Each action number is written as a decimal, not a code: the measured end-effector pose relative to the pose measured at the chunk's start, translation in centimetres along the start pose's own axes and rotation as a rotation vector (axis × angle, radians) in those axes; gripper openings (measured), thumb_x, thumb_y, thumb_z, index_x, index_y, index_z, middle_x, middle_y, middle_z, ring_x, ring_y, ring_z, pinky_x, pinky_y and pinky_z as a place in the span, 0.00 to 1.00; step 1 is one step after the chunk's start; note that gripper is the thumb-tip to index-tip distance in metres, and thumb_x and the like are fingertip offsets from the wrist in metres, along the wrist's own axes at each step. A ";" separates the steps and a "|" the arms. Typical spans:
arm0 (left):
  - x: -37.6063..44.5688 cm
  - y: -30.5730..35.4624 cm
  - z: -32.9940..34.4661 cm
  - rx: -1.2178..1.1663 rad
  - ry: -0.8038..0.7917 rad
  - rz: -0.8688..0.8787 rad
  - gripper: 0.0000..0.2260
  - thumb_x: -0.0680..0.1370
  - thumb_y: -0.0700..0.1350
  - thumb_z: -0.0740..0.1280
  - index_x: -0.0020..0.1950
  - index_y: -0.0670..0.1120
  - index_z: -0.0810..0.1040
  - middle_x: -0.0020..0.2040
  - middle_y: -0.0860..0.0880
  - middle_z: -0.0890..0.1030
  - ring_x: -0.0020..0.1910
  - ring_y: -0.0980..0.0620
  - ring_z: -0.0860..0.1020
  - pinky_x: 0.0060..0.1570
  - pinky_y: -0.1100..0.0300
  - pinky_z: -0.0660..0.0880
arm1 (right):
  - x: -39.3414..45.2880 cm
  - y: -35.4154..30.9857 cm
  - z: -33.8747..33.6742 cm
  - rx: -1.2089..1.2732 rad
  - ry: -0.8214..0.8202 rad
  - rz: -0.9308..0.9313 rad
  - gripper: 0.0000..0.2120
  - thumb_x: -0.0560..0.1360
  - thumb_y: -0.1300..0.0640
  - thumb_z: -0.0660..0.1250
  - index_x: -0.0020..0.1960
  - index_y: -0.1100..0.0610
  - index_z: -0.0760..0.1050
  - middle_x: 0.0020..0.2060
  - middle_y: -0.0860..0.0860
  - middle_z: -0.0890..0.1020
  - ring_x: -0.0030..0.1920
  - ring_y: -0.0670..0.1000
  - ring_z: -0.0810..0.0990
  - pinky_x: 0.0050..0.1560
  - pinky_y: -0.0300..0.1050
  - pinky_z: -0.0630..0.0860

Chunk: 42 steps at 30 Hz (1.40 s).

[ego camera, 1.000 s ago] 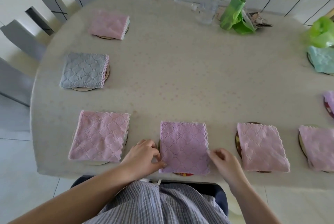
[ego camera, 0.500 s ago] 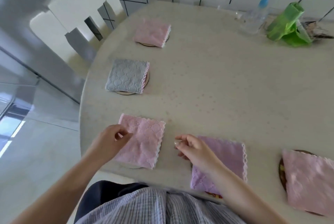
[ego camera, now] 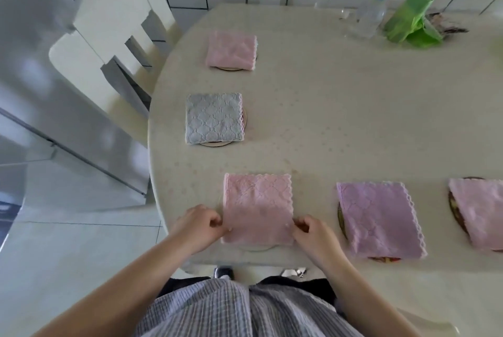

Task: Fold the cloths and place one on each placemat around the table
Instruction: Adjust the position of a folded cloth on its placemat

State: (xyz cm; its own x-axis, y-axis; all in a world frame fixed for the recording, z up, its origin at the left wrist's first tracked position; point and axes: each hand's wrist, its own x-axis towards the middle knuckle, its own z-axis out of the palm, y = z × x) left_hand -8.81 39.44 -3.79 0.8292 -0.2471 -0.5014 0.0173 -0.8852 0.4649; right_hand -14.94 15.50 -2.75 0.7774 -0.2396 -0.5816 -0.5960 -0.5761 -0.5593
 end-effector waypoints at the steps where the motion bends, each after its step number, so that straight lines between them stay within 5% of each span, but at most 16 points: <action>1: 0.1 0.2 0.0 0.022 0.007 -0.013 0.21 0.72 0.57 0.69 0.24 0.52 0.65 0.32 0.53 0.68 0.34 0.54 0.70 0.37 0.59 0.66 | 0.0 -0.1 0.2 -0.011 0.009 0.004 0.09 0.75 0.47 0.65 0.48 0.51 0.78 0.41 0.46 0.82 0.45 0.50 0.79 0.39 0.42 0.69; 5: 0.2 -0.1 -0.1 -0.025 0.003 -0.010 0.20 0.71 0.57 0.69 0.24 0.53 0.65 0.35 0.53 0.68 0.37 0.51 0.70 0.43 0.56 0.70 | 0.3 -0.9 0.4 -0.051 0.023 0.011 0.17 0.74 0.48 0.65 0.31 0.51 0.66 0.25 0.46 0.71 0.28 0.47 0.69 0.30 0.43 0.61; 17: -0.4 -0.6 -0.4 -0.076 -0.016 0.018 0.17 0.73 0.55 0.67 0.30 0.51 0.65 0.39 0.52 0.70 0.36 0.55 0.68 0.44 0.56 0.70 | 0.5 -0.8 -0.2 -0.085 -0.075 -0.014 0.15 0.74 0.46 0.65 0.33 0.52 0.70 0.27 0.45 0.72 0.29 0.45 0.69 0.30 0.42 0.62; 21: -0.1 -0.6 -2.6 -0.116 -0.216 -0.003 0.12 0.76 0.53 0.66 0.36 0.49 0.71 0.39 0.53 0.73 0.35 0.57 0.70 0.38 0.65 0.67 | 0.6 -0.7 -1.3 0.149 -0.035 0.029 0.09 0.74 0.48 0.65 0.50 0.51 0.76 0.40 0.45 0.80 0.41 0.46 0.78 0.40 0.43 0.71; 26: 0.9 -2.1 -5.9 -0.239 -0.127 -0.073 0.06 0.76 0.50 0.67 0.45 0.48 0.77 0.42 0.53 0.78 0.39 0.57 0.74 0.40 0.66 0.69 | 0.1 -3.7 -2.7 0.393 0.089 -0.025 0.04 0.77 0.52 0.62 0.50 0.50 0.74 0.40 0.48 0.80 0.38 0.47 0.75 0.38 0.40 0.70; 31: 5.1 -4.6 -11.1 -0.453 -0.031 -0.092 0.05 0.76 0.46 0.67 0.47 0.45 0.79 0.41 0.52 0.78 0.41 0.54 0.74 0.44 0.61 0.70 | 1.1 -8.8 -0.2 0.504 -0.019 -0.032 0.06 0.77 0.55 0.62 0.45 0.52 0.77 0.32 0.50 0.76 0.33 0.48 0.71 0.37 0.42 0.68; 35: 13.0 -6.7 -17.0 -0.417 0.039 -0.045 0.03 0.76 0.44 0.67 0.43 0.50 0.77 0.42 0.48 0.77 0.43 0.51 0.74 0.40 0.60 0.69 | 3.7 -15.1 5.1 0.758 -0.212 0.069 0.06 0.78 0.56 0.62 0.50 0.54 0.77 0.37 0.49 0.79 0.34 0.45 0.74 0.37 0.37 0.70; 38: 19.5 -7.6 -20.0 -0.304 0.030 0.071 0.03 0.75 0.47 0.68 0.44 0.55 0.76 0.45 0.50 0.78 0.45 0.51 0.75 0.44 0.60 0.70 | 6.5 -19.2 9.0 0.916 -0.106 0.167 0.07 0.78 0.56 0.62 0.54 0.55 0.76 0.38 0.49 0.80 0.35 0.46 0.76 0.41 0.40 0.70; 42: 24.7 -6.7 -21.4 -0.174 -0.060 0.213 0.11 0.76 0.47 0.68 0.57 0.49 0.75 0.48 0.50 0.78 0.48 0.51 0.76 0.48 0.59 0.71 | 8.8 -22.3 11.1 1.123 0.104 0.331 0.07 0.79 0.59 0.61 0.43 0.52 0.74 0.36 0.50 0.77 0.32 0.45 0.74 0.37 0.36 0.69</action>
State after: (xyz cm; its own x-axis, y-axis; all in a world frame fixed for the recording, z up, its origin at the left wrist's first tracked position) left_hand 23.50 47.71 -3.62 0.7900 -0.4478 -0.4187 -0.0540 -0.7311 0.6801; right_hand 2.96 34.88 -1.93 0.5330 -0.3412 -0.7742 -0.5745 0.5259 -0.6272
